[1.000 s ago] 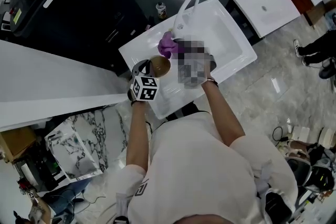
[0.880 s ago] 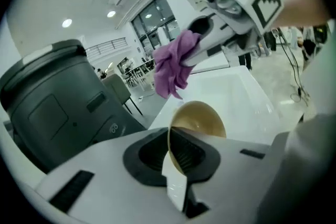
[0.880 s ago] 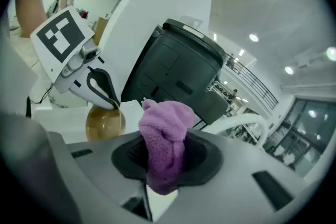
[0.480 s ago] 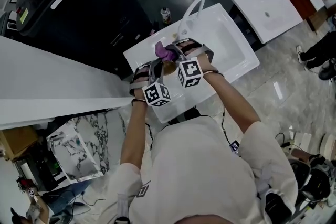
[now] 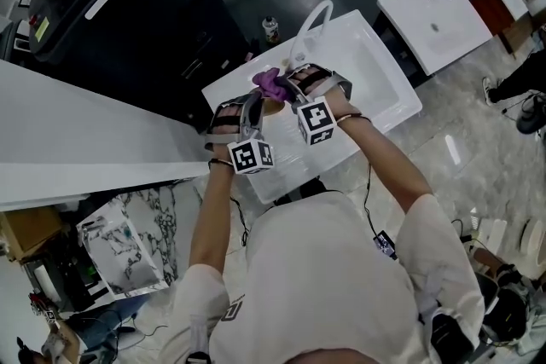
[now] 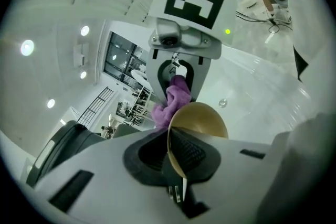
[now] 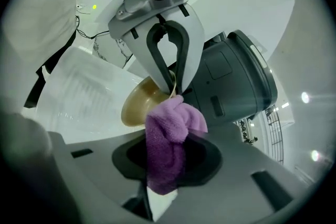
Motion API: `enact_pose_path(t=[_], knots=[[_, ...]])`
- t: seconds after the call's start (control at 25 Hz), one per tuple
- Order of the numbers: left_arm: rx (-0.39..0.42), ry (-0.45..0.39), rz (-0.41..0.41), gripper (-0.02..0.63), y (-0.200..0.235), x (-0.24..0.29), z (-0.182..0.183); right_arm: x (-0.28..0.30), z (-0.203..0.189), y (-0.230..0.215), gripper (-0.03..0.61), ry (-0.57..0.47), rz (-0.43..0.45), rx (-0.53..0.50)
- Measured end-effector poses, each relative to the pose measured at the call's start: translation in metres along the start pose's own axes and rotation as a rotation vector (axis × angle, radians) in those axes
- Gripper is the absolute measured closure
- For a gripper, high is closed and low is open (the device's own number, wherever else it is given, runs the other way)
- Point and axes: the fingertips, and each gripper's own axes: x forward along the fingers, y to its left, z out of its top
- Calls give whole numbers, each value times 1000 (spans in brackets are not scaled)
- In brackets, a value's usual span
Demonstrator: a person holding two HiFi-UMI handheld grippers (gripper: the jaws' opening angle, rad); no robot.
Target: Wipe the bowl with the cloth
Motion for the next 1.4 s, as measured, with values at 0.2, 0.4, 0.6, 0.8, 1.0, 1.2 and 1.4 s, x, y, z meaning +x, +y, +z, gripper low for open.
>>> enact_pose_path(t=[0.2, 0.4, 0.6, 0.8, 1.0, 1.2, 1.4], knots=[[-131, -40, 49, 594, 16, -10, -4, -5, -7, 5, 489, 8, 1, 24], [-498, -119, 72, 586, 35, -22, -18, -11, -1, 4, 489, -22, -56, 47], [-846, -158, 46, 588, 36, -27, -40, -15, 6, 1, 489, -47, -81, 71], [-1327, -193, -30, 588, 23, -14, -66, -17, 6, -2, 489, -85, -85, 194], [-1795, -228, -75, 594, 4, -7, -87, -24, 12, 0, 489, -127, -84, 315], [-2077, -255, -95, 597, -13, -3, -94, -28, 25, 15, 489, -146, -75, 375], [-2254, -315, -134, 597, -19, 0, -87, -27, 38, 40, 489, -180, -23, 451]])
